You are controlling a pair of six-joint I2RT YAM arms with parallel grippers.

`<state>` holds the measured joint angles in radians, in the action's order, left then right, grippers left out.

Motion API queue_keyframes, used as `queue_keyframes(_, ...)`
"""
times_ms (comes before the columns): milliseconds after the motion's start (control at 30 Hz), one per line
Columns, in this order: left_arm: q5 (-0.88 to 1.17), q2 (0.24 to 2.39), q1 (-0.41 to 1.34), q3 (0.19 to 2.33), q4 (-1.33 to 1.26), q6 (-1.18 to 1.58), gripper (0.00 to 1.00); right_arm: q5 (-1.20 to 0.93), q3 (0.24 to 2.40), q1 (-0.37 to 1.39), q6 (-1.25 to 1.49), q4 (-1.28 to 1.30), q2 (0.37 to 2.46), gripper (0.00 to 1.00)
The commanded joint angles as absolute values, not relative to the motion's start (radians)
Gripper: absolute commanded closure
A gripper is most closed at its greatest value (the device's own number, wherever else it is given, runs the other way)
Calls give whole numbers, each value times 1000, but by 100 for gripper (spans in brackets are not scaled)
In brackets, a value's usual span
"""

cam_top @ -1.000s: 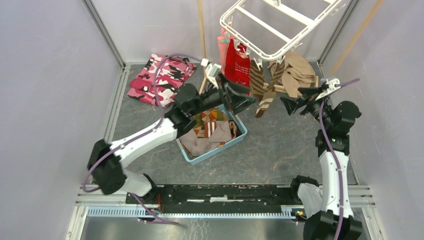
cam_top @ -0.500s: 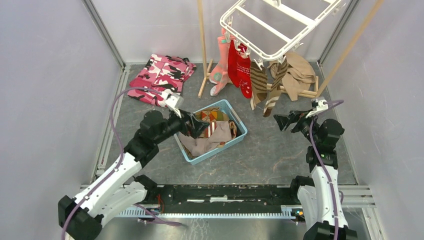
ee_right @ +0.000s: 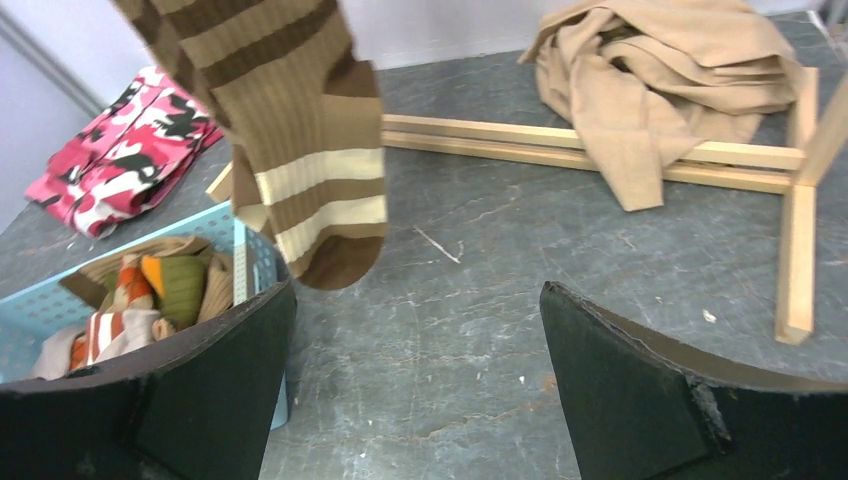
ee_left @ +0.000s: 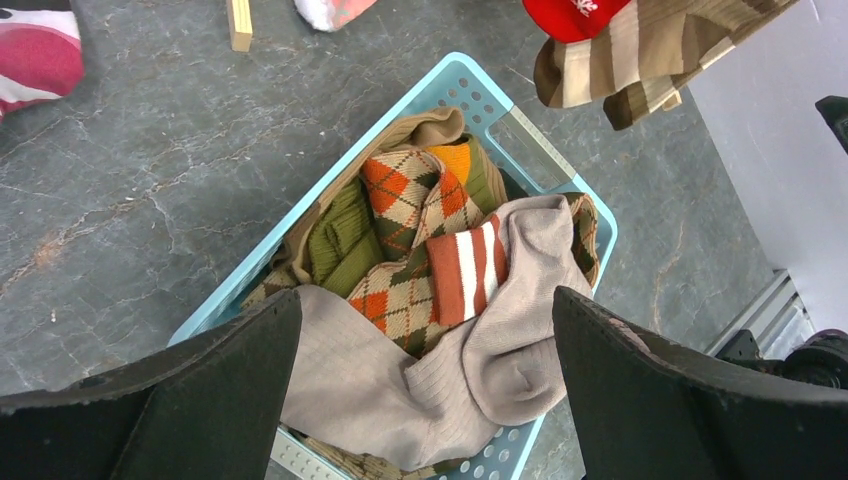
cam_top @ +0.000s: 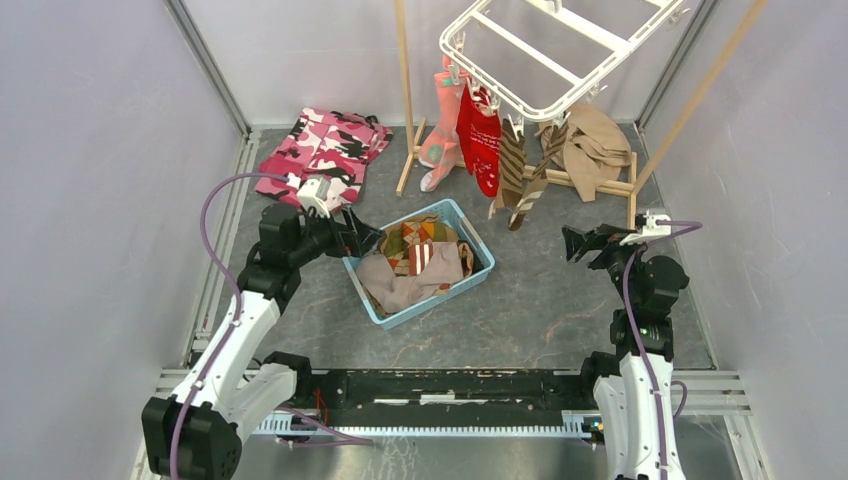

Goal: Clip the socks to the hanger
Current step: Reset both arms

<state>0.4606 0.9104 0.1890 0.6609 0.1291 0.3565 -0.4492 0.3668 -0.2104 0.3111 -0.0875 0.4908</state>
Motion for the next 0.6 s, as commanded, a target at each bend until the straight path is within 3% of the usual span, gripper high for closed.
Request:
queue_keyframes(0, 458, 874, 184, 684, 144, 336, 0, -283, 384, -199, 326, -43, 464, 2)
queue_keyframes(567, 407, 769, 233, 790, 271, 233, 0, -306, 419, -174, 253, -3, 478, 2)
